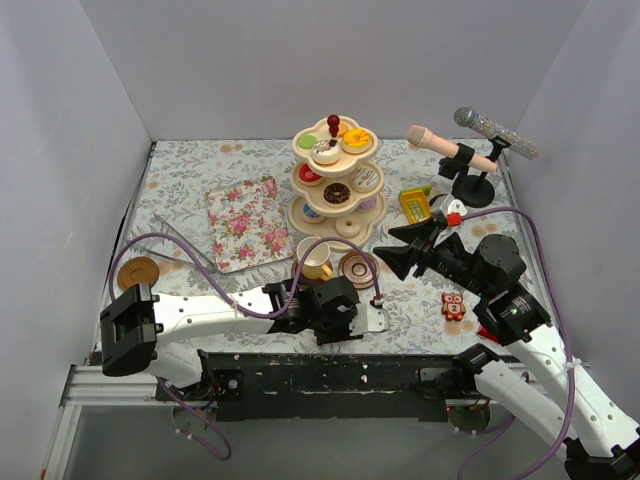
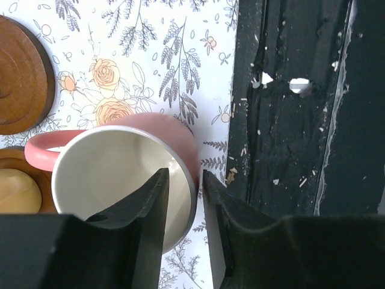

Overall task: Serve the afternoon tea
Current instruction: Place the cup at the center of the board, then pick up the cup at the center of the board.

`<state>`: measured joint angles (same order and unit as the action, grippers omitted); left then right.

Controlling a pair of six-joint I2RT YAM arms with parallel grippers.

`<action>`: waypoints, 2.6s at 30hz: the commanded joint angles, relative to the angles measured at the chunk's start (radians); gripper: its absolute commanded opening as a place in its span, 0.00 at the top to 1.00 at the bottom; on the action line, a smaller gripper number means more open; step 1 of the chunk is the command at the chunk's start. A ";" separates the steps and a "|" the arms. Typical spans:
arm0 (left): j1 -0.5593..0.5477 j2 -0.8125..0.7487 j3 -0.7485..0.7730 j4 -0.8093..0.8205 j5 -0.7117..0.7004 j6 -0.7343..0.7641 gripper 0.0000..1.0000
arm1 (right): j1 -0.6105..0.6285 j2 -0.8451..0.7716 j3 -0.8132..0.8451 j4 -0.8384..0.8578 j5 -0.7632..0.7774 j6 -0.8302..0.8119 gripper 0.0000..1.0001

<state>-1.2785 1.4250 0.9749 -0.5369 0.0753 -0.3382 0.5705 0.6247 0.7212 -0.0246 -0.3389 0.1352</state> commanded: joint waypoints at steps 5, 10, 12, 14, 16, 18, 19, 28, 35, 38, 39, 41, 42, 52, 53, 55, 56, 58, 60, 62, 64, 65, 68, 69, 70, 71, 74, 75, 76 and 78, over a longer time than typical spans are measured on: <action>-0.004 -0.055 -0.012 0.048 -0.061 -0.030 0.54 | -0.003 -0.023 0.001 -0.009 0.037 -0.008 0.34; -0.002 -0.136 0.001 0.060 -0.098 -0.067 0.33 | -0.003 -0.026 0.044 -0.080 0.072 -0.052 0.34; -0.002 -0.169 0.016 0.060 -0.097 -0.082 0.30 | -0.003 -0.014 0.064 -0.115 0.084 -0.060 0.33; -0.004 -0.193 0.030 0.057 -0.083 -0.099 0.29 | -0.003 0.003 0.079 -0.139 0.097 -0.069 0.33; -0.002 -0.210 0.044 0.045 -0.077 -0.114 0.28 | -0.003 0.016 0.090 -0.159 0.107 -0.077 0.33; -0.002 -0.228 0.056 0.032 -0.077 -0.131 0.28 | -0.003 0.029 0.107 -0.179 0.112 -0.088 0.33; -0.002 -0.235 0.062 0.026 -0.077 -0.142 0.27 | -0.003 0.036 0.115 -0.189 0.115 -0.094 0.33; 0.417 -0.362 0.076 0.124 0.196 -0.324 0.19 | -0.003 0.107 0.095 -0.224 -0.014 -0.241 0.34; 0.717 -0.357 0.039 0.287 0.114 -0.490 0.16 | 0.115 0.250 0.086 -0.258 -0.031 -0.344 0.43; 0.846 -0.341 0.021 0.354 0.071 -0.556 0.16 | 0.288 0.300 0.090 -0.235 0.078 -0.416 0.43; 0.885 -0.340 0.010 0.383 0.037 -0.565 0.16 | 0.337 0.322 0.090 -0.229 0.112 -0.443 0.43; 0.929 -0.337 -0.019 0.437 -0.027 -0.556 0.16 | 0.396 0.380 0.093 -0.221 0.130 -0.482 0.45; 0.938 -0.336 -0.040 0.466 -0.061 -0.544 0.16 | 0.411 0.400 0.098 -0.216 0.124 -0.493 0.45; 0.995 -0.359 -0.142 0.557 -0.192 -0.493 0.15 | 0.427 0.593 0.214 -0.323 0.078 -0.615 0.45; 0.995 -0.359 -0.143 0.557 -0.195 -0.490 0.15 | 0.427 0.610 0.227 -0.345 0.072 -0.621 0.45; 0.995 -0.363 -0.145 0.554 -0.193 -0.489 0.15 | 0.428 0.636 0.247 -0.370 0.061 -0.632 0.45; 0.993 -0.363 -0.145 0.552 -0.192 -0.489 0.15 | 0.430 0.648 0.253 -0.374 0.055 -0.640 0.45; 0.995 -0.363 -0.145 0.552 -0.190 -0.487 0.15 | 0.431 0.671 0.265 -0.391 0.044 -0.654 0.45; 0.995 -0.367 -0.148 0.551 -0.189 -0.487 0.15 | 0.436 0.697 0.282 -0.411 0.041 -0.666 0.46; 0.995 -0.373 -0.148 0.551 -0.192 -0.484 0.15 | 0.440 0.719 0.299 -0.428 0.034 -0.669 0.47; 0.995 -0.376 -0.150 0.546 -0.195 -0.483 0.14 | 0.443 0.737 0.305 -0.434 0.035 -0.671 0.48; 0.995 -0.377 -0.151 0.546 -0.195 -0.483 0.14 | 0.445 0.747 0.305 -0.431 0.034 -0.671 0.48; 0.995 -0.380 -0.151 0.546 -0.195 -0.481 0.14 | 0.450 0.777 0.313 -0.436 0.029 -0.669 0.49; 0.995 -0.380 -0.151 0.546 -0.198 -0.481 0.14 | 0.453 0.793 0.319 -0.440 0.029 -0.672 0.50; 0.995 -0.380 -0.151 0.546 -0.200 -0.479 0.14 | 0.456 0.800 0.325 -0.448 0.029 -0.672 0.51; 0.995 -0.385 -0.151 0.545 -0.201 -0.479 0.14 | 0.462 0.810 0.328 -0.452 0.029 -0.672 0.52; 0.995 -0.388 -0.156 0.548 -0.206 -0.476 0.14 | 0.468 0.814 0.327 -0.456 0.034 -0.672 0.60; 0.995 -0.387 -0.156 0.548 -0.209 -0.473 0.14 | 0.470 0.814 0.327 -0.456 0.037 -0.672 0.64; 0.993 -0.383 -0.157 0.549 -0.212 -0.473 0.14 | 0.471 0.814 0.327 -0.460 0.040 -0.674 0.68; 0.995 -0.385 -0.159 0.549 -0.215 -0.470 0.14 | 0.474 0.813 0.330 -0.471 0.055 -0.668 0.76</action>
<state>-0.2882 1.0668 0.8268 -0.0132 -0.1139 -0.8265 1.0309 1.4437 1.0061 -0.4690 -0.2859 -0.5312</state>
